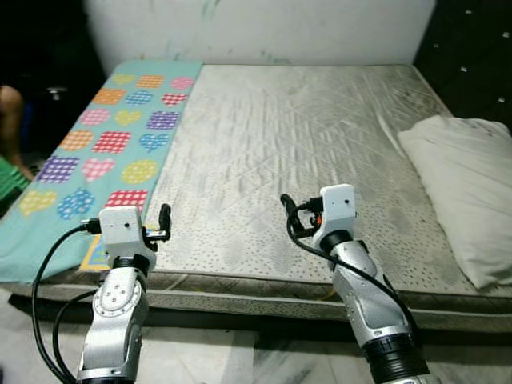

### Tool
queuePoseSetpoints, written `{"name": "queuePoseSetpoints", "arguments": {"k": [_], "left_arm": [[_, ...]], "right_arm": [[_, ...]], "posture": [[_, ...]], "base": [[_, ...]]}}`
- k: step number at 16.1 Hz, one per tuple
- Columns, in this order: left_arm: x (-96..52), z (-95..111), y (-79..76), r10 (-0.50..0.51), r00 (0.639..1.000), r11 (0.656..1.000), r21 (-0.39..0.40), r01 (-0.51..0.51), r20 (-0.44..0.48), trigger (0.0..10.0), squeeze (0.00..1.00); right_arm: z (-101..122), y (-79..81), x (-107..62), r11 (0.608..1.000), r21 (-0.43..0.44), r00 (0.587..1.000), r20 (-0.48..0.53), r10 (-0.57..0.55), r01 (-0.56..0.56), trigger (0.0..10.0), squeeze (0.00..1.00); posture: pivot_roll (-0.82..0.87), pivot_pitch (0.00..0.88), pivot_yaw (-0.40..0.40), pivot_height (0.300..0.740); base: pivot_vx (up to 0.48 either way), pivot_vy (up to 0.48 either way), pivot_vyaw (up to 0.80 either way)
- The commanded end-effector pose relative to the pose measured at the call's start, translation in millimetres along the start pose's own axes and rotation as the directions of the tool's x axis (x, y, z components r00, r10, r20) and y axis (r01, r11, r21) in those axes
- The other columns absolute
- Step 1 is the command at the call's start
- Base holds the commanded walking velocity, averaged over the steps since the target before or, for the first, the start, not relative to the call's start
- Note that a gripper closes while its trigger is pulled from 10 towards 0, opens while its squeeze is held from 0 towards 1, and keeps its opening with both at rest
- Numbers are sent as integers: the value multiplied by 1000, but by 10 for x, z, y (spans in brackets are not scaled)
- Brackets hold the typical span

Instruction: Clean up the room

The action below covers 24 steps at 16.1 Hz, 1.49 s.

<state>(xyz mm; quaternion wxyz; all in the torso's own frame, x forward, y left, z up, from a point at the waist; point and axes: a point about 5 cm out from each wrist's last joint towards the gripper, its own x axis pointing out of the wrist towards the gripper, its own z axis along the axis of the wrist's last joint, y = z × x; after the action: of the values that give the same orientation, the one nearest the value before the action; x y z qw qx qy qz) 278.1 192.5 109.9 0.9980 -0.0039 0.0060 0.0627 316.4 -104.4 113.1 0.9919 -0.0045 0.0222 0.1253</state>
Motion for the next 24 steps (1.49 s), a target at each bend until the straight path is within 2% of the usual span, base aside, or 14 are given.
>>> {"name": "queuePoseSetpoints", "arguments": {"k": [1, 2, 4, 6, 7, 9, 10, 13, 16, 19, 20, 24], "left_arm": [[21, 16, -6, -7, 1000, 1000, 18, 7, 14, 10000, 0], [33, 6, -24, -7, 1000, 1000, 16, 6, 11, 10000, 0], [32, -2, -60, -5, 1000, 1000, 10, 5, 11, 10000, 0], [11, -48, -77, -1, 1000, 1000, 5, 1, 3, 10000, 0], [6, -64, -58, 9, 1000, 1000, 7, -9, 1, 10000, 0], [39, -47, -7, 22, 1000, 1000, 13, -23, 5, 10000, 0], [63, -46, 10, 27, 1000, 999, 16, -27, 5, 10000, 0], [62, -59, 73, 33, 999, 999, 16, -33, 12, 10000, 0], [-3, -71, 3, 21, 1000, 1000, -17, -20, 13, 10000, 0], [-31, -107, -29, 12, 1000, 1000, -17, -12, -2, 10000, 0], [-38, -100, -47, -3, 1000, 1000, -13, 3, -2, 10000, 0], [-68, -139, -2, -11, 1000, 1000, -3, 11, -21, 10000, 0]], "right_arm": [[-55, -43, -9, 1000, 3, 1000, -15, -24, 24, 10000, 0], [-52, -74, 4, 999, -2, 999, -16, -39, 39, 10000, 0], [-18, -123, 15, 994, -83, 997, 6, -72, 72, 10000, 0], [-14, -146, 26, 997, -46, 998, 14, -62, 62, 10000, 0], [1, -159, 33, 995, -61, 997, 28, -73, 75, 10000, 0], [47, -154, 57, 998, -30, 998, 26, -55, 56, 10000, 0], [70, -174, 69, 996, -53, 997, 41, -67, 69, 10000, 0], [45, -257, 7, 991, -12, 989, 52, -135, 136, 10000, 0], [-35, -251, -91, 992, -16, 991, 32, -127, 128, 10000, 0], [-24, -260, -104, 990, -4, 990, 28, -140, 141, 10000, 0], [-34, -277, -119, 989, -24, 989, 26, -147, 147, 10000, 0], [-70, -297, -181, 981, -2, 981, 13, -195, 195, 10000, 0]], "posture": [[-104, 2, 31, 740], [-109, 0, 33, 740], [-117, 0, 35, 740], [-124, 0, 27, 740], [-120, 0, 23, 740], [-120, 0, 27, 740], [-125, 0, 31, 740], [-141, 0, 31, 740], [-135, 0, 23, 740], [-140, 5, 27, 740], [-140, 12, 32, 740], [-149, 25, 42, 740]], "base": [[0, 0, 0], [0, 0, 0], [0, 0, 0], [0, 0, 0], [0, 0, 0], [0, 0, 0], [0, 0, 0], [0, 0, 0], [0, 0, 0], [0, 0, 0], [0, 0, 0], [0, 0, 0]]}}
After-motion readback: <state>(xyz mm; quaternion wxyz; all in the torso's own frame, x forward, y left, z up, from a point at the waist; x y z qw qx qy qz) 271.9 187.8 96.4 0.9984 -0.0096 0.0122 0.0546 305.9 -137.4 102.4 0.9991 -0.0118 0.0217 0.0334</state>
